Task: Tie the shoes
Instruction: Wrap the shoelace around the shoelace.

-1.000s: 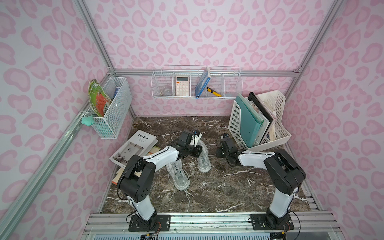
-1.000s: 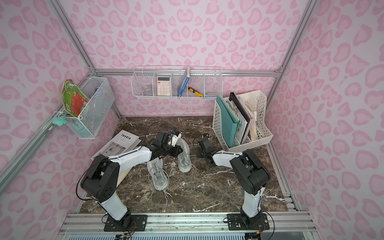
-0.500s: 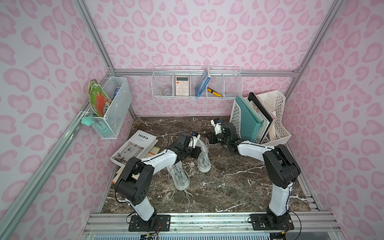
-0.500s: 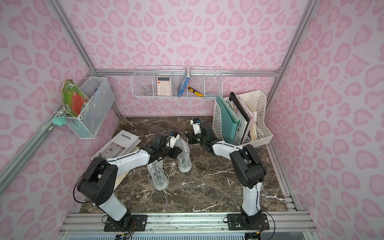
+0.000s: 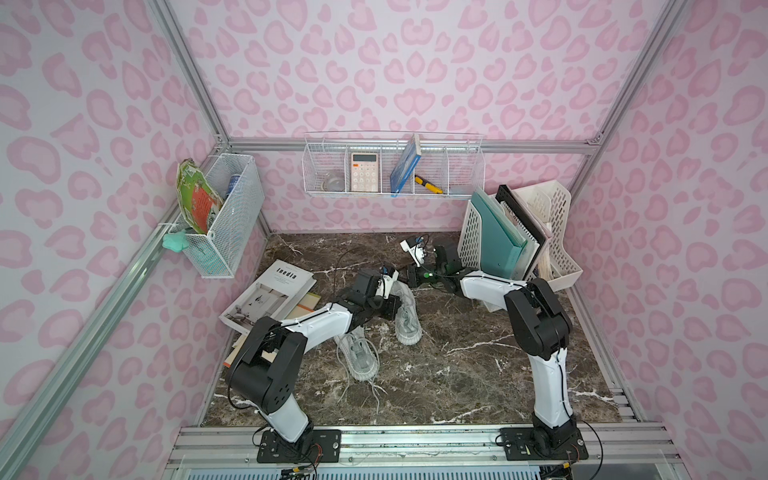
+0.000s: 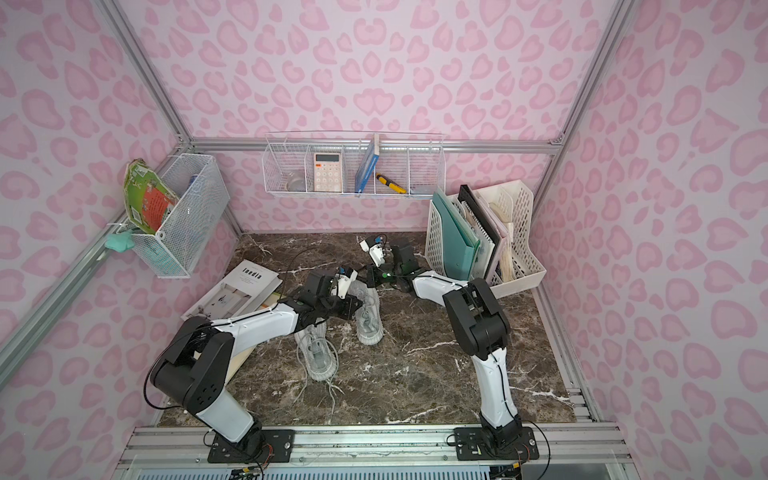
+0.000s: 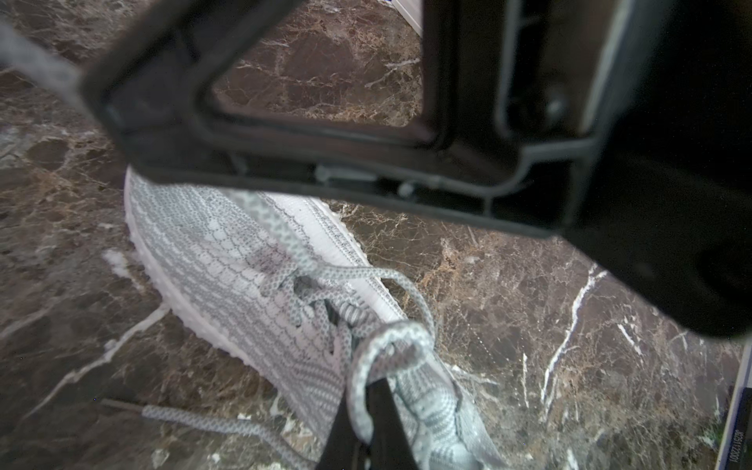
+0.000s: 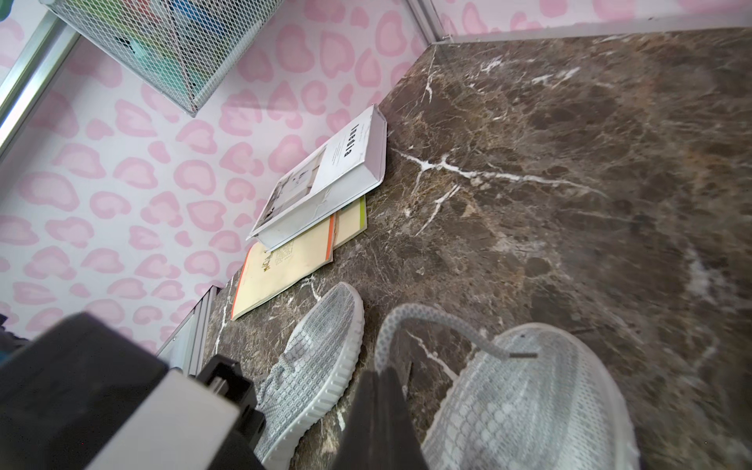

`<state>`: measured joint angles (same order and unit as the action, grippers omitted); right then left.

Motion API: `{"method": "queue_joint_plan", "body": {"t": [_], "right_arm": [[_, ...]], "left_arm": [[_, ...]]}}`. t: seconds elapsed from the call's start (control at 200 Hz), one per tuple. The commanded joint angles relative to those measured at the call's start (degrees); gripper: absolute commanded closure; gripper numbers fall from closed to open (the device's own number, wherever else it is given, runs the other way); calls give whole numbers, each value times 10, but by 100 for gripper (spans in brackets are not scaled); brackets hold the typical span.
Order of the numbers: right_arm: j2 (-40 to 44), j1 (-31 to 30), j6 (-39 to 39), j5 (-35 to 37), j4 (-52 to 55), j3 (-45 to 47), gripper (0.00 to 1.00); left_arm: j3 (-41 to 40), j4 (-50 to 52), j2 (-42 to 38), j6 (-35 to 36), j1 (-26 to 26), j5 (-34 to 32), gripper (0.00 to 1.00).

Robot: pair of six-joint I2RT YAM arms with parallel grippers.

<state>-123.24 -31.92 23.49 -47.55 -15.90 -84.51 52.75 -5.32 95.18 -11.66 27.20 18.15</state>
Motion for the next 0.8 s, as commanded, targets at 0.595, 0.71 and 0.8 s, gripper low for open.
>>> {"method": "queue_joint_plan", "body": {"t": [0.595,0.71,0.8], "right_arm": [[-62,3,-58,-63,160,-91,63],[-45,13,-48,-44,145,-72,64],[-12,30,-31,-30,105,-31,64]], "left_arm": [[-8,-19,-3,-3,0,-1,100],[-8,-20,-2,-4,0,1,100],[-5,-18,0,-3,0,1,100]]}}
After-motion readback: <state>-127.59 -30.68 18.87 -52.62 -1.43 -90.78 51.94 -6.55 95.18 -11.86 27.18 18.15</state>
